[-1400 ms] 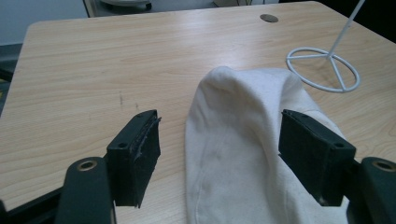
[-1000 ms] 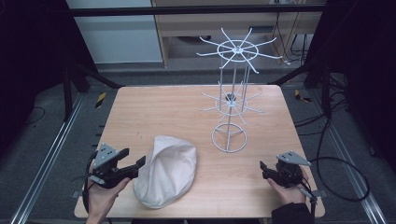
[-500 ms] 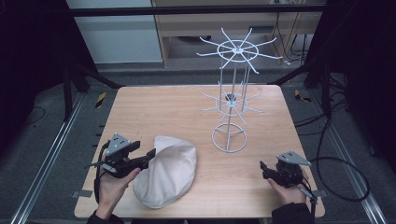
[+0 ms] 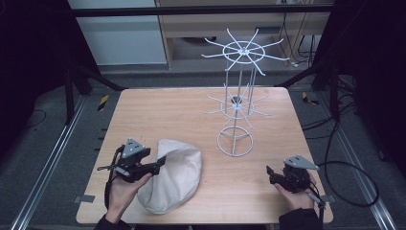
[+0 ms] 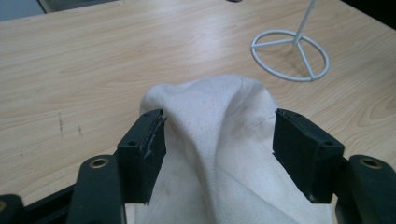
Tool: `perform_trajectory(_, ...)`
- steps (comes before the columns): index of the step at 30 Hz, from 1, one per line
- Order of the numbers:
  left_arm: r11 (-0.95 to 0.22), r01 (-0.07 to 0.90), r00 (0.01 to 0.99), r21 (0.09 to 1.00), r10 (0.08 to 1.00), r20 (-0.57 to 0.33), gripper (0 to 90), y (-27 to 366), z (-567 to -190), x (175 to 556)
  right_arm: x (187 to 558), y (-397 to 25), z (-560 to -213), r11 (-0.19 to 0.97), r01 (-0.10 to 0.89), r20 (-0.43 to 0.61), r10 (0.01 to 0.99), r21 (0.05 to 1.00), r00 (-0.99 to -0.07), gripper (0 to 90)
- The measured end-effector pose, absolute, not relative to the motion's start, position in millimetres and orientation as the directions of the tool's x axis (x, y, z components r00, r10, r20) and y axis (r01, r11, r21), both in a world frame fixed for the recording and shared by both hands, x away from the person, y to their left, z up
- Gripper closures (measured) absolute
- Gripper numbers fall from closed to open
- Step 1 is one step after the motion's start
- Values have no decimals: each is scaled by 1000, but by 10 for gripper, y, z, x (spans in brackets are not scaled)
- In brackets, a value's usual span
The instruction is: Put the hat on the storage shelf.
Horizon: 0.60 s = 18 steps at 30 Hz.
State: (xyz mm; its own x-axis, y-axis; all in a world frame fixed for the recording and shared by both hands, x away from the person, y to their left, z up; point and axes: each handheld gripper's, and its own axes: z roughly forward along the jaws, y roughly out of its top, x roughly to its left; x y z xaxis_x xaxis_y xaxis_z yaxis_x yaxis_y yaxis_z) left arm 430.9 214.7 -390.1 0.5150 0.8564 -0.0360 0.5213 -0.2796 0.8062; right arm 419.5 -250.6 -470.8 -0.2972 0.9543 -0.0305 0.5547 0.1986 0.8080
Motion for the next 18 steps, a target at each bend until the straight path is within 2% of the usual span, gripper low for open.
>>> perform_trajectory(18,-317,590,516,742,855,-46,382,2125,-4105,4387,4198,-2502,-4724,202,560,-24,951,804,-309,311)
